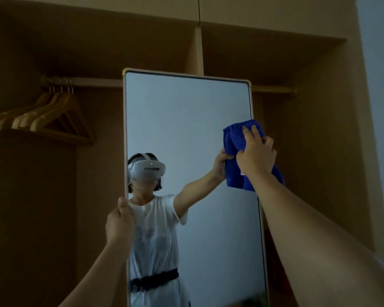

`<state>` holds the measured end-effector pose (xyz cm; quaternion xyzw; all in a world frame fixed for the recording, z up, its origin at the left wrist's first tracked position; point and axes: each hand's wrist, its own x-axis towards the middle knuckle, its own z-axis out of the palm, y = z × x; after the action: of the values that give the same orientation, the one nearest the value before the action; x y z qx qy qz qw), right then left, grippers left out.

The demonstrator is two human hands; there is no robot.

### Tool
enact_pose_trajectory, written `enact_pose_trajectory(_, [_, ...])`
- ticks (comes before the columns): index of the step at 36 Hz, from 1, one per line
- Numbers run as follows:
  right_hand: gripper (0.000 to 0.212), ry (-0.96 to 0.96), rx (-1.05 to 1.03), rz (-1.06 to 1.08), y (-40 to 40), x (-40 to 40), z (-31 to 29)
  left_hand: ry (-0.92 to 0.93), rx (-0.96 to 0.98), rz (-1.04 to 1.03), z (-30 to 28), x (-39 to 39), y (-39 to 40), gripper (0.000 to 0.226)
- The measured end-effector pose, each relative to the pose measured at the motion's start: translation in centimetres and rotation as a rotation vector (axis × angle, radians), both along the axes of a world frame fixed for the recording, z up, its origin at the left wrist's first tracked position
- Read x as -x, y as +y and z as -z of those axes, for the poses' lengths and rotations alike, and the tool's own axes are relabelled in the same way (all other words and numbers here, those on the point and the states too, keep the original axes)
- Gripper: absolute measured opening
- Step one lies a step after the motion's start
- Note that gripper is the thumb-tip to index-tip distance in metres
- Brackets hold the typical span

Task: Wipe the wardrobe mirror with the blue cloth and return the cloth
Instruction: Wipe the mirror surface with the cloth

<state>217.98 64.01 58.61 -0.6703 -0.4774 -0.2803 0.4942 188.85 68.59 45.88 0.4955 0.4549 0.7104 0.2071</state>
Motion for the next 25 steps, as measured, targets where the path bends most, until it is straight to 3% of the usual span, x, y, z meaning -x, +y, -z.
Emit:
enact_pose_trajectory(6, [0.069,0.157,-0.101,-0.029,0.7,2.6,7.1,0.023,-0.018,-0.008,-0.3,0.0,-0.7,0.057])
enact_pose_trajectory(11, [0.071,0.197,-0.064,-0.035,0.7,4.9,13.3,0.012,-0.007,-0.023,-0.5,-0.3,-1.2,0.051])
enact_pose_trajectory(19, [0.076,0.011,-0.027,-0.062,-0.3,8.5,17.7,-0.007,0.047,-0.001,-0.7,-0.3,-1.2,0.049])
enact_pose_trajectory(25, [0.062,-0.151,-0.034,-0.066,0.1,8.2,14.1,0.009,0.095,0.082,0.3,0.5,-1.2,0.054])
